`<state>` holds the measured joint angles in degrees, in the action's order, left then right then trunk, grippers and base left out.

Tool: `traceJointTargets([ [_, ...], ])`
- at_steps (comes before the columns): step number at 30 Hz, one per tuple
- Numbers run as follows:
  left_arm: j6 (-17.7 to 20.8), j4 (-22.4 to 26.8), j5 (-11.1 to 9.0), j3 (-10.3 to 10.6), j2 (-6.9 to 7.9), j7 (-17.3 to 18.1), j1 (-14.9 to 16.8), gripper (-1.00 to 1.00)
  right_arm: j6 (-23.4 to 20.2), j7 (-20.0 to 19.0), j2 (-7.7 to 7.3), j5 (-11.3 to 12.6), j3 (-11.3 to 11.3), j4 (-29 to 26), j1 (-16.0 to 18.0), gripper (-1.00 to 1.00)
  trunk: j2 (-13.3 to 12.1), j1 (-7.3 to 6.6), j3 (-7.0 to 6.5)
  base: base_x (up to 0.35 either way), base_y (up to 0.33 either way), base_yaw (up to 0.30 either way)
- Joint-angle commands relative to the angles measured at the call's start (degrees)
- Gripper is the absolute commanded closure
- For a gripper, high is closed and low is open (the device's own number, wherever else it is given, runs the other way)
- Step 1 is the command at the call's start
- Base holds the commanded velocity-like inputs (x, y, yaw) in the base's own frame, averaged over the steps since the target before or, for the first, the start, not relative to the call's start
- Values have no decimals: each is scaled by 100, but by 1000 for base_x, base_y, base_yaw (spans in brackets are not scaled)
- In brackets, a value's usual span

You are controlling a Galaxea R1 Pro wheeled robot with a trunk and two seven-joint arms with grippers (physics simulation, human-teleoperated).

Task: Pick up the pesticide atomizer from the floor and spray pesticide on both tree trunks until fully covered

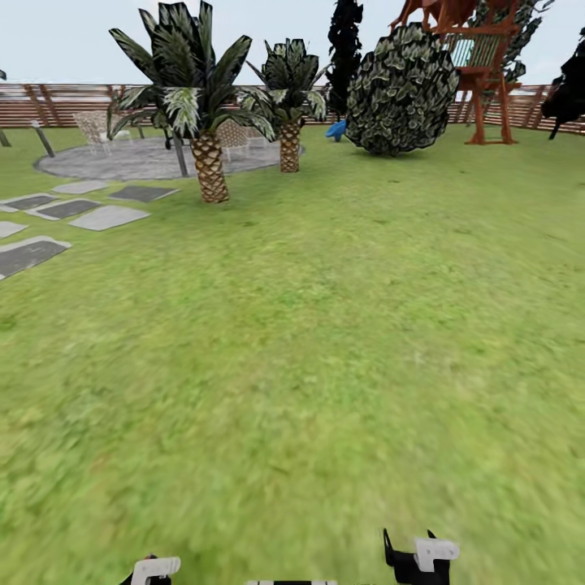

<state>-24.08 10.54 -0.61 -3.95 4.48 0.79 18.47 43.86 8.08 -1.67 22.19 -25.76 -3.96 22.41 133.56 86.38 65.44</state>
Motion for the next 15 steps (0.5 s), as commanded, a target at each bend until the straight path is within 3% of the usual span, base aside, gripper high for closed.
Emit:
traceJointTargets([
  [1,0,0,0,0,0,0,2,100,0,0,0,-2,0,0,0,-100,0,0,0,0,-276,-300],
  [15,0,0,0,0,0,0,-1,100,0,-8,-3,-2,0,0,0,-100,0,0,-6,24,-276,-300],
])
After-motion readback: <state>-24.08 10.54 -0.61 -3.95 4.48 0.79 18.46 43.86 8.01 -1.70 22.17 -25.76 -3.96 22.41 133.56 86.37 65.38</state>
